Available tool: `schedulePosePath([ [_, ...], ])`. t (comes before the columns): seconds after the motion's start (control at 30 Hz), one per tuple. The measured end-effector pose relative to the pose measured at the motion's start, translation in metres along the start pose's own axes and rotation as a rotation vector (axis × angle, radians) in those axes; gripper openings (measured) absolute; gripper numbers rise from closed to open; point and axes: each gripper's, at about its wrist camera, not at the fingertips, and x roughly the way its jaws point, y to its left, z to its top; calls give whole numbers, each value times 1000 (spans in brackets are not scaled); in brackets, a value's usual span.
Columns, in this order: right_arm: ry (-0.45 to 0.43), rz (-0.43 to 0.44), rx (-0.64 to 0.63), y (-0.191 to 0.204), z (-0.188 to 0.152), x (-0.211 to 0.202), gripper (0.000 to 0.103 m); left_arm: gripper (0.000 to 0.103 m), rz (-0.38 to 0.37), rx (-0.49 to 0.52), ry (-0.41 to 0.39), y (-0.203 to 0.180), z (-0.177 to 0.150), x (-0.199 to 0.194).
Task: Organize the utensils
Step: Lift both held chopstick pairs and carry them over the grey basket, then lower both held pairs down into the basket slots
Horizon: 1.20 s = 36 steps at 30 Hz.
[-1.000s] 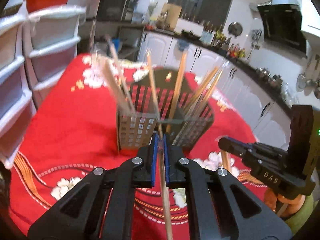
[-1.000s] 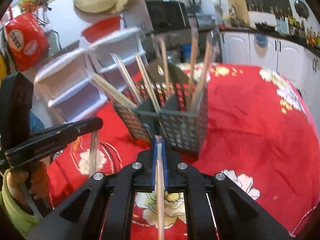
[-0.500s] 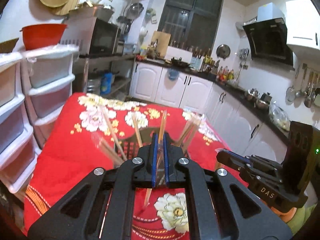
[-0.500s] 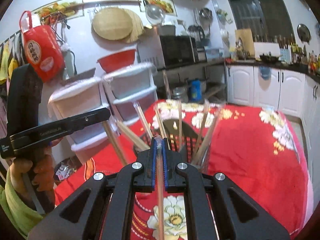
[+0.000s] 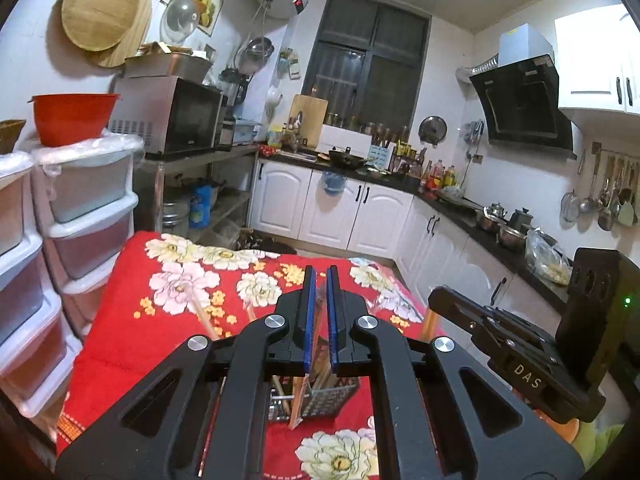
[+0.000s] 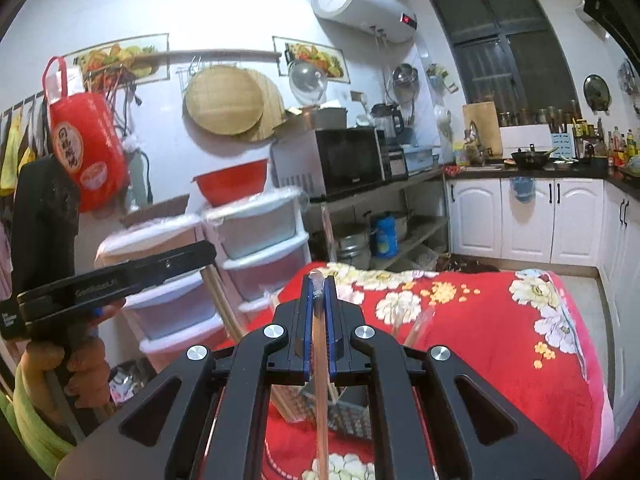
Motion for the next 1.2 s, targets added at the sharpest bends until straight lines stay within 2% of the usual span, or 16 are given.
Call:
schedulePosePath([
  [0.3, -42, -29, -16, -6, 21, 12, 6, 1, 2, 6, -43, -3, 19, 6],
  [0.53, -101, -35, -21, -7, 35, 22, 6, 1, 48, -2, -72, 3, 26, 20],
  [0.87, -180, -77, -33, -16, 40, 37, 6, 1, 67, -56, -52, 20, 17, 42],
  [1.2, -183, -104, -31, -28, 22, 63, 6, 1, 74, -55, -7, 28, 1, 64],
])
